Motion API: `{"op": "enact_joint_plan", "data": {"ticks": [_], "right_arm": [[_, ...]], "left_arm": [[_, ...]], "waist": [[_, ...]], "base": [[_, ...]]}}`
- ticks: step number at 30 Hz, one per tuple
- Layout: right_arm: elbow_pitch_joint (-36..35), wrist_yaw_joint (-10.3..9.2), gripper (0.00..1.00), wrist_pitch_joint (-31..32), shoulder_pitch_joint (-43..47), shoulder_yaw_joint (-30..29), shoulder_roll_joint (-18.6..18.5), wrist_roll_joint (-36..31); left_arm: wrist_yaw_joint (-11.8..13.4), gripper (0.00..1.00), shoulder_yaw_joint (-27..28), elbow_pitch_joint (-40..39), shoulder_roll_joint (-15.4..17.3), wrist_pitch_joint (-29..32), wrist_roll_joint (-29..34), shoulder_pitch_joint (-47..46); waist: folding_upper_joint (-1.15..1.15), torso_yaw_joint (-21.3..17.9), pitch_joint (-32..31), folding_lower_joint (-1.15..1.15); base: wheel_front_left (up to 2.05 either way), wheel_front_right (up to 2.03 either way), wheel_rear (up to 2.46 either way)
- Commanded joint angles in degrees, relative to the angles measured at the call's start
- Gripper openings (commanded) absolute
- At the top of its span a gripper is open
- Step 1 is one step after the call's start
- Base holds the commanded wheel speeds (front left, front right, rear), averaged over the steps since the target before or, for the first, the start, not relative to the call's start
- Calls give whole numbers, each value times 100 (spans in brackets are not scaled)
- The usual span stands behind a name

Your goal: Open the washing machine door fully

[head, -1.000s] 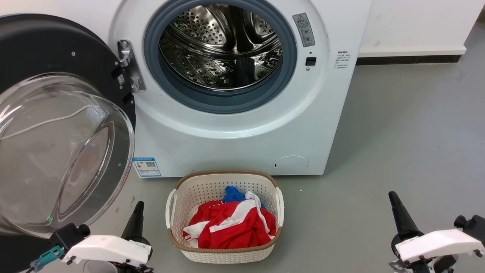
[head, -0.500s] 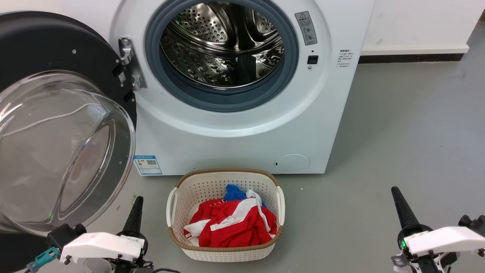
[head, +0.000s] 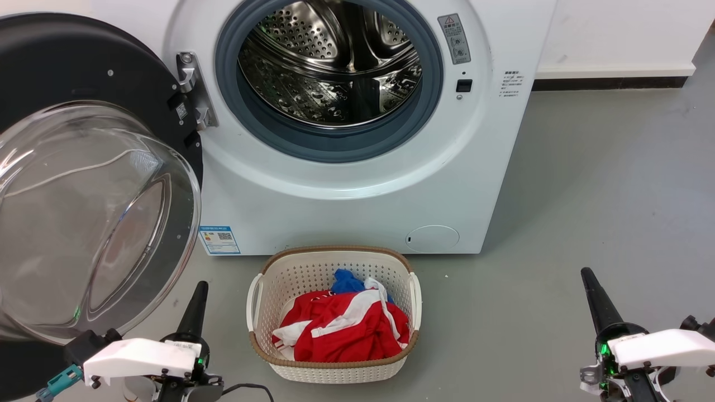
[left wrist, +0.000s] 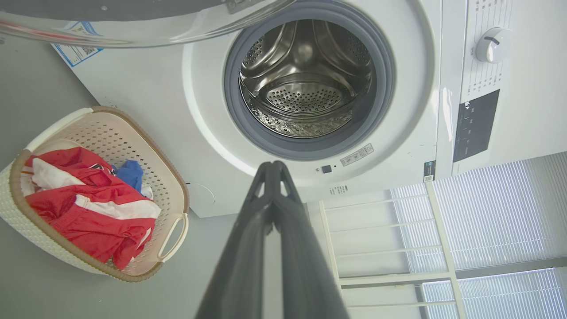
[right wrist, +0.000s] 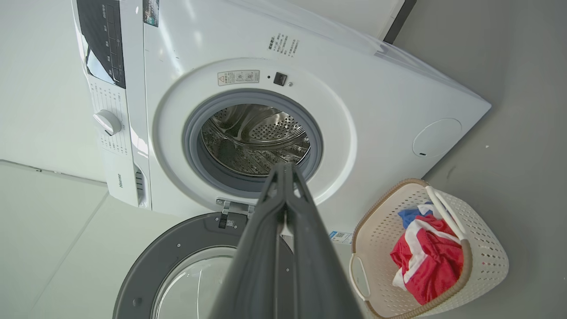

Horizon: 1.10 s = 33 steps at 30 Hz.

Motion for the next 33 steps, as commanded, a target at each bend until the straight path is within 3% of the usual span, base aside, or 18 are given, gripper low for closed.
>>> {"op": "enact_joint_plan", "data": {"ticks": [1, 33], "right_arm": [[-22, 1, 0, 38, -116, -20, 7, 136], [98, 0, 0, 200, -294, -143, 10, 1629]], "left_arm": [[-56, 0, 55, -15, -30, 26, -107, -117], [-346, 0, 427, 110, -268, 304, -1310, -260]], "waist": [[0, 3, 4, 0], [0, 63, 90, 0]], "base": [[0, 0, 0], [0, 0, 0]]}}
